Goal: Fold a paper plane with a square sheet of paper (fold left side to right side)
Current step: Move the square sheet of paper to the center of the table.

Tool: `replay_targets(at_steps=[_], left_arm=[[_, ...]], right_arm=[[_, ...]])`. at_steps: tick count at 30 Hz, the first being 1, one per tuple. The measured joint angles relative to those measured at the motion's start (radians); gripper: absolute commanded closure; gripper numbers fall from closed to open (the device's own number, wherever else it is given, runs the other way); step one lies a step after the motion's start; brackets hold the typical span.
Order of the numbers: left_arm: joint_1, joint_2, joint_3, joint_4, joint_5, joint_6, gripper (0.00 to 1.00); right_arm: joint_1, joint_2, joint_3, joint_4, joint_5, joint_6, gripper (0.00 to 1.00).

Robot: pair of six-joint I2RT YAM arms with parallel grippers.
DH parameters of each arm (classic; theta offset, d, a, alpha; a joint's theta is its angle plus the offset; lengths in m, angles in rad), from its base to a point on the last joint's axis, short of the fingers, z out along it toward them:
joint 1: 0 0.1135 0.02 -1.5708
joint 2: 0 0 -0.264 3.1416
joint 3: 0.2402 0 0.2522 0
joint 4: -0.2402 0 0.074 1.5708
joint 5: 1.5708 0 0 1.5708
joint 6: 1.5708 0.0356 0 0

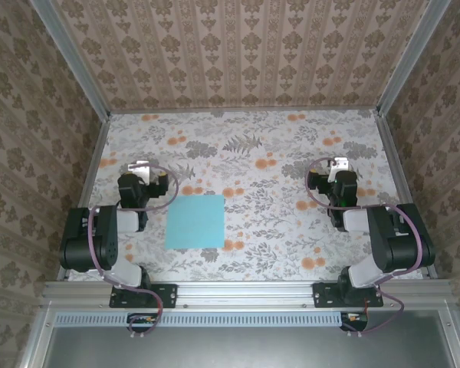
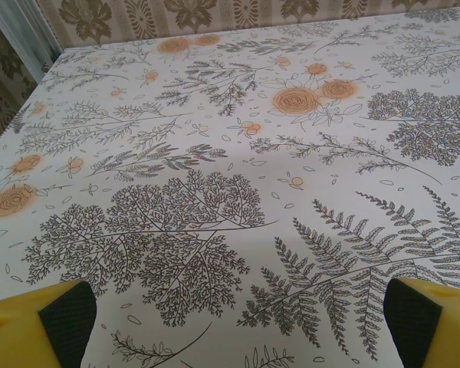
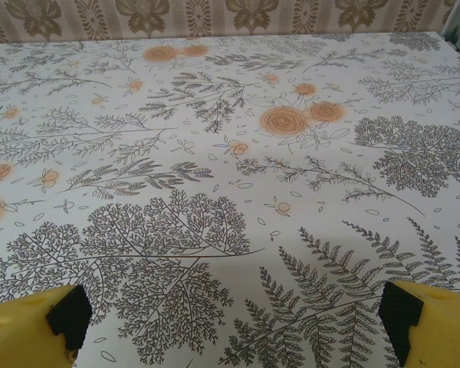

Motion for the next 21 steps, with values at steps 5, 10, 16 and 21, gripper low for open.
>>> replay_targets(at_steps=[5,10,16,21], left_arm=[[0.0,0.0,0.0,0.0,0.0,0.0,0.0],[0.0,0.0,0.0,0.0,0.0,0.0,0.0],[0.0,0.0,0.0,0.0,0.0,0.0,0.0],[0.0,-0.002,0.0,0.0,-0.011,0.0,0.0]], right_arm=[[0.0,0.0,0.0,0.0,0.0,0.0,0.0],[0.0,0.0,0.0,0.0,0.0,0.0,0.0],[0.0,0.0,0.0,0.0,0.0,0.0,0.0],[0.0,0.0,0.0,0.001,0.0,0.0,0.0]])
